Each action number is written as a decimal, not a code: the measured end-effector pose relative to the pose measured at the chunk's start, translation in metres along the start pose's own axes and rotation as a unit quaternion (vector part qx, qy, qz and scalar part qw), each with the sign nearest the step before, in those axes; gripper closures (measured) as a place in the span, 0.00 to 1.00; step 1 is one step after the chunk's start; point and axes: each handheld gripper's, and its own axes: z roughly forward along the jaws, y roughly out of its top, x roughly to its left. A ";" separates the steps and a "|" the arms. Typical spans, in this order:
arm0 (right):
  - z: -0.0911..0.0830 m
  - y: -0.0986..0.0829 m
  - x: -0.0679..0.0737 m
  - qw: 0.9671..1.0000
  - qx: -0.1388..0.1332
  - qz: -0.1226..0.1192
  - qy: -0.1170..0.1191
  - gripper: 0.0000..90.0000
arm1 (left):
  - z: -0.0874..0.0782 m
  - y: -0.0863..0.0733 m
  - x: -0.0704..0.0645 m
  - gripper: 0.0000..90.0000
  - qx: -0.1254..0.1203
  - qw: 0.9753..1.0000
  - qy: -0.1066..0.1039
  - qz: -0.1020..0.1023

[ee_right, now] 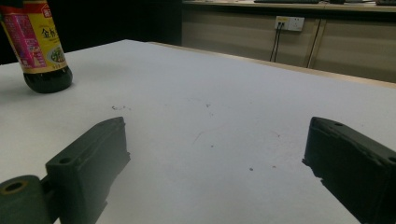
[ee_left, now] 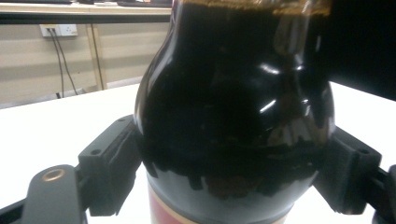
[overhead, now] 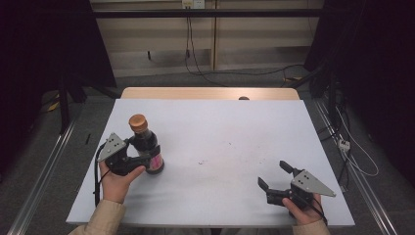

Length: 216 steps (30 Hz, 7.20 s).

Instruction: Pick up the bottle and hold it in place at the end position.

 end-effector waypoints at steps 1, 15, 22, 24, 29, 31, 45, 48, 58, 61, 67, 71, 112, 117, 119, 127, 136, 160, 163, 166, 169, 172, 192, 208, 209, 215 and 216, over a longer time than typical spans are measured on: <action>0.000 0.000 0.000 1.000 0.000 0.000 0.000 0.06 | 0.000 0.000 0.000 0.20 0.001 1.000 0.001 0.000; 0.000 0.000 0.000 1.000 0.000 -0.001 0.001 0.06 | 0.002 0.000 -0.002 0.28 -0.001 1.000 0.005 0.006; 0.000 0.001 0.000 1.000 -0.001 -0.001 0.001 0.06 | 0.004 0.000 -0.003 0.29 0.000 1.000 0.007 0.009; 0.000 0.001 0.000 1.000 -0.001 -0.001 0.002 0.06 | 0.004 0.000 -0.004 0.29 0.000 1.000 0.010 0.012; 0.000 0.001 0.000 1.000 -0.001 -0.001 0.001 0.06 | 0.005 0.002 -0.005 0.29 0.004 1.000 0.012 0.013; 0.000 0.001 0.000 1.000 -0.001 -0.001 0.001 0.06 | 0.006 0.002 -0.005 0.29 0.005 1.000 0.014 0.011; -0.001 0.002 -0.001 1.000 -0.006 -0.001 0.002 0.06 | 0.005 0.004 -0.006 0.30 0.002 1.000 0.023 0.010; -0.001 0.002 0.000 1.000 -0.006 -0.002 0.002 0.06 | 0.006 0.005 -0.007 0.30 0.000 1.000 0.026 0.010; -0.001 0.002 0.000 1.000 -0.007 -0.003 0.002 0.06 | 0.014 0.016 -0.009 0.30 -0.012 1.000 0.015 0.012; -0.001 0.002 -0.001 1.000 -0.007 -0.004 0.001 0.06 | 0.019 0.018 -0.009 0.30 -0.011 1.000 0.012 0.017; -0.001 0.002 0.000 1.000 -0.006 -0.005 0.001 0.06 | 0.032 0.023 -0.013 0.29 -0.009 1.000 0.008 0.022; -0.001 0.003 0.000 1.000 -0.006 -0.005 0.001 0.06 | 0.041 0.027 -0.016 0.29 -0.008 1.000 0.002 0.028; -0.002 0.002 -0.002 1.000 -0.006 -0.003 -0.003 0.06 | 0.117 0.052 -0.048 0.29 0.008 0.997 -0.047 0.056; -0.003 0.002 -0.003 1.000 -0.009 -0.003 -0.006 0.06 | 0.125 0.055 -0.052 0.29 0.012 0.996 -0.054 0.065; -0.003 0.002 -0.003 1.000 -0.009 -0.002 -0.007 0.06 | 0.128 0.055 -0.053 0.29 0.015 0.996 -0.053 0.066; -0.003 0.002 -0.002 1.000 -0.006 -0.003 -0.004 0.06 | 0.141 0.055 -0.053 0.29 0.019 0.997 -0.056 0.056; -0.004 0.001 -0.004 1.000 -0.009 0.000 -0.006 0.06 | 0.161 0.056 -0.058 0.29 0.021 0.996 -0.064 0.060; -0.005 0.000 -0.005 1.000 -0.006 0.004 -0.011 0.06 | 0.191 0.053 -0.063 0.29 0.023 0.996 -0.059 0.066; -0.006 -0.001 -0.006 1.000 -0.008 0.004 -0.012 0.06 | 0.194 0.052 -0.066 0.28 0.023 0.995 -0.062 0.072; -0.006 -0.001 -0.006 1.000 -0.006 0.004 -0.012 0.06 | 0.196 0.051 -0.068 0.28 0.021 0.995 -0.063 0.075; -0.006 -0.001 -0.005 1.000 -0.006 0.004 -0.011 0.06 | 0.196 0.051 -0.071 0.28 0.024 0.994 -0.067 0.083; -0.006 -0.001 -0.005 1.000 -0.005 0.003 -0.012 0.06 | 0.195 0.050 -0.071 0.28 0.027 0.994 -0.071 0.082; 0.004 0.002 -0.001 1.000 0.003 0.000 0.001 0.05 | 0.194 0.043 -0.065 0.29 0.013 0.993 -0.099 0.056; 0.010 0.003 -0.002 1.000 0.010 0.002 0.001 0.05 | 0.195 0.044 -0.060 0.29 0.020 0.990 -0.127 0.062; 0.011 0.004 -0.002 1.000 0.012 0.003 0.000 0.05 | 0.195 0.044 -0.060 0.29 0.020 0.990 -0.127 0.065; 0.018 0.007 -0.006 1.000 0.020 0.012 0.003 0.04 | 0.194 0.042 -0.061 0.29 0.013 0.991 -0.121 0.055; 0.019 0.008 -0.006 1.000 0.021 0.016 0.005 0.04 | 0.194 0.042 -0.062 0.29 0.014 0.992 -0.120 0.048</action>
